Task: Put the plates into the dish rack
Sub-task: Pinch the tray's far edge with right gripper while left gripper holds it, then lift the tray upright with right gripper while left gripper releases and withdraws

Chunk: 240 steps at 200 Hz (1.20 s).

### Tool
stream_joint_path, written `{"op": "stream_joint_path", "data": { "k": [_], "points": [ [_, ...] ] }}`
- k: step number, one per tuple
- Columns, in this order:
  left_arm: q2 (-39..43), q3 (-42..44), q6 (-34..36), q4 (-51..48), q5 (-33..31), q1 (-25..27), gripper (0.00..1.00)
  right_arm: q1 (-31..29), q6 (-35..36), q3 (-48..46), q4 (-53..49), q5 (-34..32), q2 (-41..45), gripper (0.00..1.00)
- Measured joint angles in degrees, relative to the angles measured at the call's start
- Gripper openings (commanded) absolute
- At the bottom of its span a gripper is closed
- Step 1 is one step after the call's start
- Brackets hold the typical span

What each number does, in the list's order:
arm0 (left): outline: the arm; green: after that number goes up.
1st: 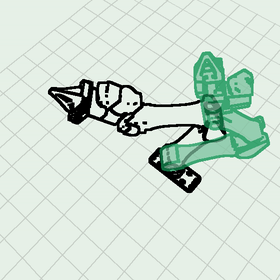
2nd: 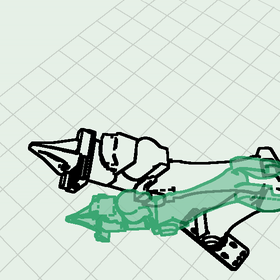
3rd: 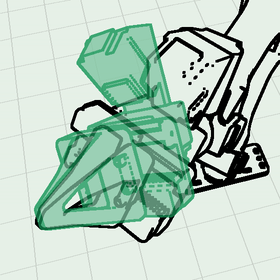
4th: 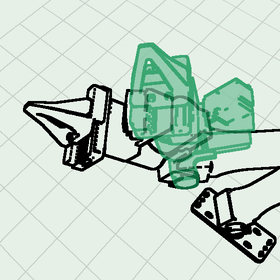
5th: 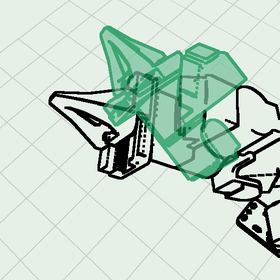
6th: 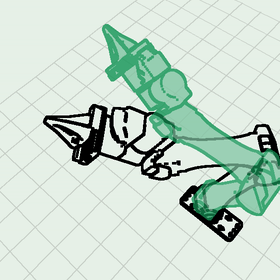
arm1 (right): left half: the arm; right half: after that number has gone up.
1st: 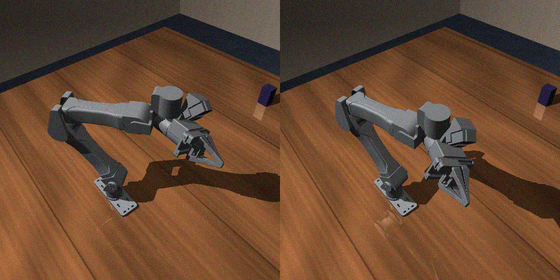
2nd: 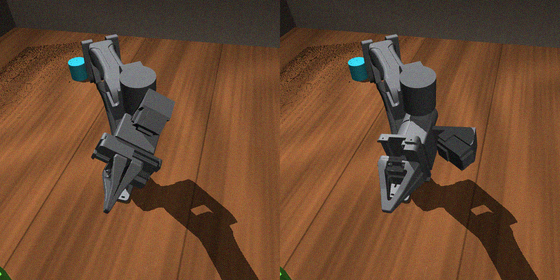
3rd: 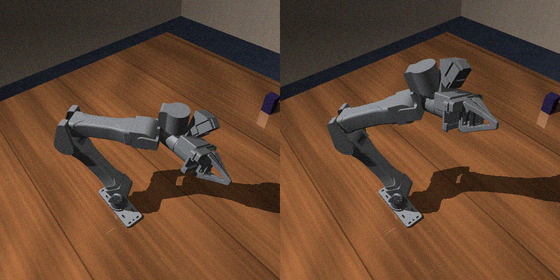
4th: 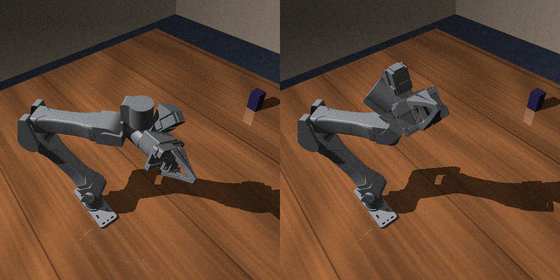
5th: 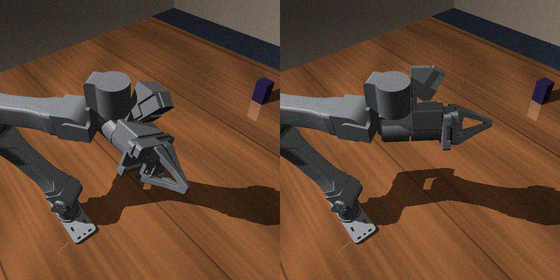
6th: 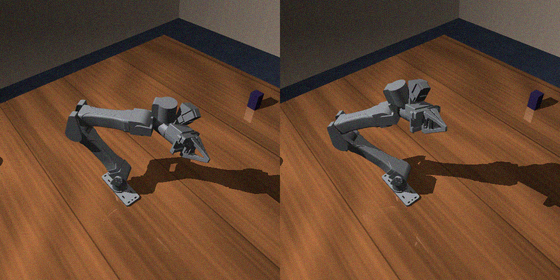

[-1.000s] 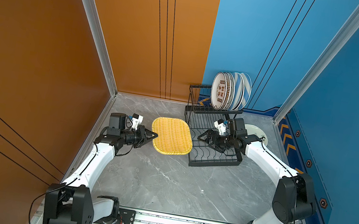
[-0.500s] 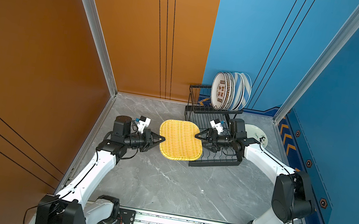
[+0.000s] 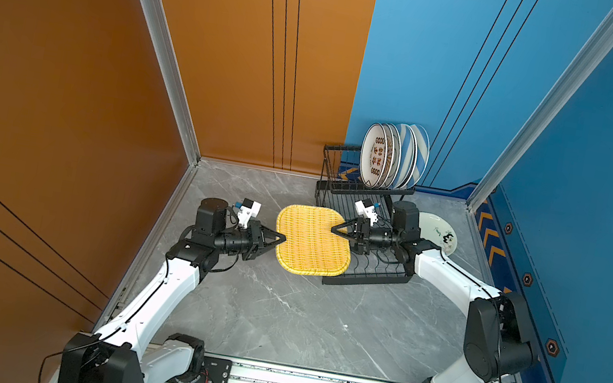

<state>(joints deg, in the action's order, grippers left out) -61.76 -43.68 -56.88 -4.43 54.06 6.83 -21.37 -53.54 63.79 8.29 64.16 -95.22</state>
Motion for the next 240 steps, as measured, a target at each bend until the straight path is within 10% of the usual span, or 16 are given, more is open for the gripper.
{"op": "stream_joint_path", "data": {
  "k": [171,240],
  "points": [
    [-0.9,-0.2,0.1,0.9,1.3,0.0,0.00,0.0,-4.3,-2.5,6.4,2.4,0.0,0.00],
    [-5.0,-7.5,8.0,-9.7,1.0,-1.3,0.61,2.1,8.2,1.3,-16.8,-8.0,9.3,0.00]
  ]
}}
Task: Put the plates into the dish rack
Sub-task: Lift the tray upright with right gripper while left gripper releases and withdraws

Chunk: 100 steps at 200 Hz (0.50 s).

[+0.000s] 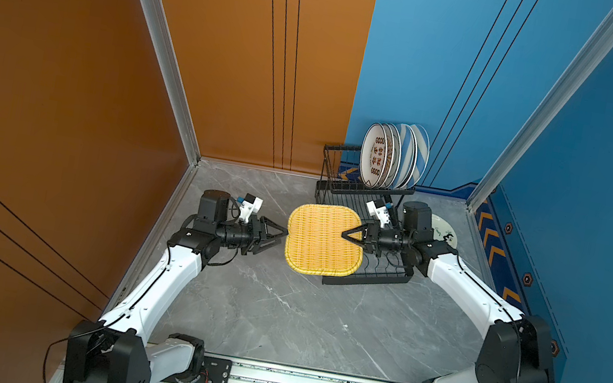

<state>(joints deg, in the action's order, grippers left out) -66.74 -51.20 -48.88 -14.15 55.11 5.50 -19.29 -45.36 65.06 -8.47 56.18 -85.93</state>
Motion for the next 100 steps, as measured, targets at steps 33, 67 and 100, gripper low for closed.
{"op": "stream_joint_path", "data": {
  "k": [33,67,100],
  "points": [
    [-3.1,-3.0,1.9,-1.4,-0.6,-1.0,0.75,0.7,4.3,3.7,-9.3,-7.5,5.4,0.00],
    [-6.9,-5.6,3.7,-2.5,-2.2,-1.7,0.80,1.0,8.0,9.5,-18.1,-17.6,9.8,0.00],
    [-10.2,-8.5,5.2,-3.3,-3.6,-1.7,0.82,0.8,10.9,16.5,-22.9,-28.8,11.9,0.00]
  ]
}}
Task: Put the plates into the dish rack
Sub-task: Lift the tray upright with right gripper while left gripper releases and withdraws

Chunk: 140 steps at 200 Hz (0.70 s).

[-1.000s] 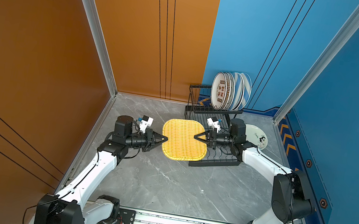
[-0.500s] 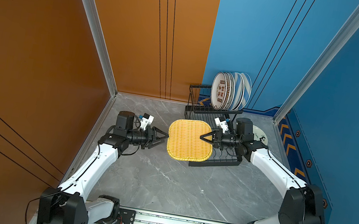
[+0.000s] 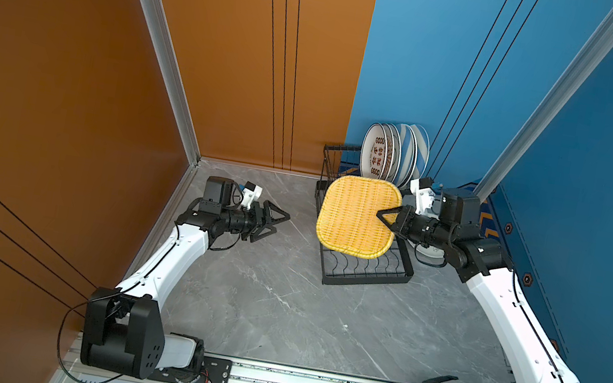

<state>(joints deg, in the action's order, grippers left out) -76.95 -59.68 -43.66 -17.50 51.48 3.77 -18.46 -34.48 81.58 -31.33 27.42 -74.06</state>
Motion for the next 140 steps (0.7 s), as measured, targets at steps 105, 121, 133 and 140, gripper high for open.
{"op": "stream_joint_path", "data": {
  "k": [105,121,133,140],
  "points": [
    [-5.6,-1.1,3.2,-0.2,-3.7,2.3,0.85,-9.0,10.4,14.8,4.8,-31.1,-7.5,0.00],
    [-6.2,-1.1,3.8,-0.2,-4.1,2.4,0.90,-10.0,12.9,14.7,8.7,-35.7,-9.1,0.00],
    [-6.6,-1.1,3.9,-0.2,-4.4,2.5,0.91,-10.5,14.5,14.7,11.7,-38.2,-10.1,0.00],
    [-6.8,-1.1,4.0,-0.2,-4.4,2.6,0.91,-10.6,15.6,14.7,13.7,-39.7,-10.8,0.00]
  ]
}}
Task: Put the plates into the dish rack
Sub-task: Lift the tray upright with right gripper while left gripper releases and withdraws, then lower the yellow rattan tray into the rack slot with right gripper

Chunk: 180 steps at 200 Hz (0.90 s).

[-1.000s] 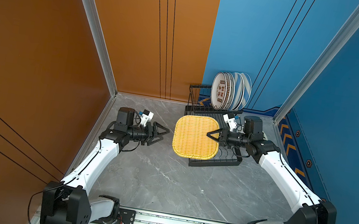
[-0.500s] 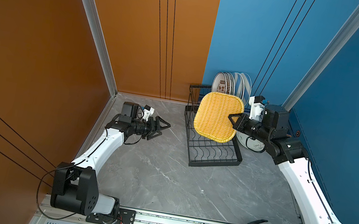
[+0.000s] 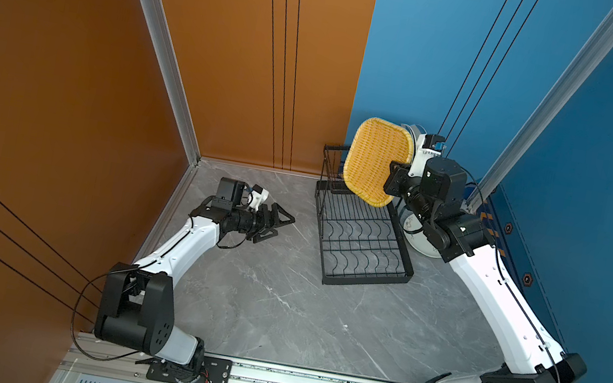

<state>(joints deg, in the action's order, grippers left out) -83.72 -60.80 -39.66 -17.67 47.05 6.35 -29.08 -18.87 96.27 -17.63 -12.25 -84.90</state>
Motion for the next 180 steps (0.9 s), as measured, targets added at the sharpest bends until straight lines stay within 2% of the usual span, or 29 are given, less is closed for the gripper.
{"op": "stream_joint_path", "data": {
  "k": [52,107,180],
  "points": [
    [-1.4,-0.1,0.5,0.0,-0.4,0.4,0.92,-2.1,8.1,1.8,11.9,-8.4,-8.0,0.00],
    [-2.7,-0.2,0.5,0.1,-0.7,0.8,0.94,-4.0,15.7,2.6,20.3,-13.9,-14.4,0.00],
    [-3.1,-0.2,0.2,0.5,-1.7,2.0,0.96,-3.9,19.5,2.7,28.1,-19.7,-16.5,0.00]
  ]
}}
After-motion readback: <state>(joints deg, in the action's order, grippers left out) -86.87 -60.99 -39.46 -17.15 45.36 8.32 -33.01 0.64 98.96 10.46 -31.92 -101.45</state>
